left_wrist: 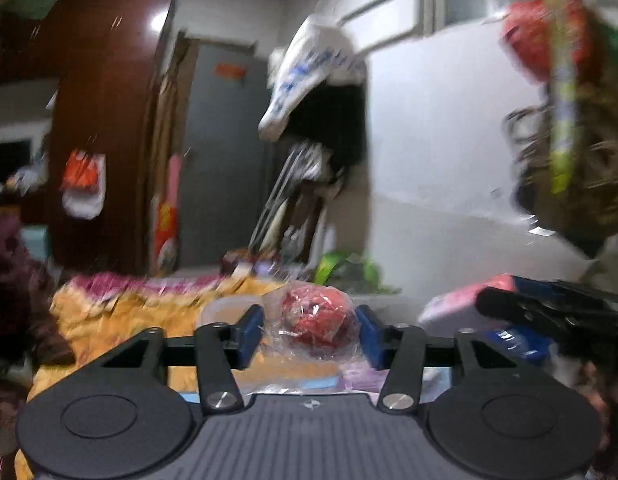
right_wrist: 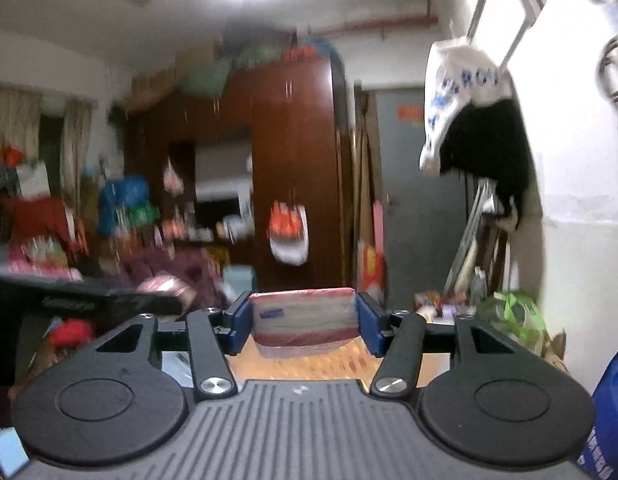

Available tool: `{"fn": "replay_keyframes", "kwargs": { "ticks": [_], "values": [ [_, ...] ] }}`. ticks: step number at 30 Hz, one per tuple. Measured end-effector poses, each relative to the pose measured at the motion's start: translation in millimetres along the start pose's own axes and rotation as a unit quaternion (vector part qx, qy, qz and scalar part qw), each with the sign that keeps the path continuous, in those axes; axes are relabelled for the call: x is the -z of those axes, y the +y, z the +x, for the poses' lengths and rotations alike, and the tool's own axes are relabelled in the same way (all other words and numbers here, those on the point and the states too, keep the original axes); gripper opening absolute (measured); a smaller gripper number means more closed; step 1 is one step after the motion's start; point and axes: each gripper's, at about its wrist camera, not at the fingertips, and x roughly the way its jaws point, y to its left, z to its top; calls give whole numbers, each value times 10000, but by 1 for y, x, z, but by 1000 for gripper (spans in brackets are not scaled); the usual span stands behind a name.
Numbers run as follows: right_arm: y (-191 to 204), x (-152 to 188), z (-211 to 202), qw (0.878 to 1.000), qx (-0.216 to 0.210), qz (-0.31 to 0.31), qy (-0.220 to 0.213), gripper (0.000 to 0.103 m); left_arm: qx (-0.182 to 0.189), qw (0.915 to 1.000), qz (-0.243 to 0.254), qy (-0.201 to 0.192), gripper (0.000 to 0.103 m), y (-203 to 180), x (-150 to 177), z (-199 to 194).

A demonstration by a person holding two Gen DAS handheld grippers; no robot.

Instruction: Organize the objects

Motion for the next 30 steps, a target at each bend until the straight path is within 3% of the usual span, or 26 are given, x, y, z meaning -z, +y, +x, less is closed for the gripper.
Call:
{"fn": "replay_keyframes", "kwargs": {
  "ticks": [2, 4, 5, 6, 8, 13, 18, 21, 22, 26, 30],
  "values": [
    [0, 6, 6, 9999, 113, -18, 130, 76, 43, 9996, -112, 241, 70, 0, 6, 11],
    [-3, 16, -17, 9998, 200, 8, 30, 100, 161, 9998, 52, 67, 71, -3, 21, -9],
    [-6, 24, -40, 9996, 191, 18, -203, 103, 166, 9998, 119, -53, 77, -4, 28, -23],
    [-11, 29, -57, 9991, 165, 66, -381, 103, 170, 9996, 144, -173, 86, -4, 36, -36],
    [-24, 43, -79, 9982, 310, 410, -324, 103, 139, 9995, 137, -251, 89, -6, 57, -63],
    [-44, 102, -83, 9942, 452, 580, 783, 103, 44, 9996, 283, 2, 90, -14, 125, -100],
    [-42, 133, -67, 9877, 375, 620, 1382, 103, -218, 9987, 280, 371, 90, -19, 160, -95],
    [-41, 138, -60, 9864, 421, 471, 1520, 97, -122, 9977, 262, 608, 90, -24, 165, -85],
    [-40, 138, -59, 9858, 439, 453, 1557, 89, -109, 9970, 255, 718, 90, -26, 166, -80],
    [-41, 140, -60, 9857, 407, 387, 1590, 81, -448, 9934, 456, 953, 90, -40, 183, -73],
    [-43, 141, -55, 9845, 389, 355, 1671, 56, -437, 9950, 421, 793, 81, -42, 187, -82]
  ]
}}
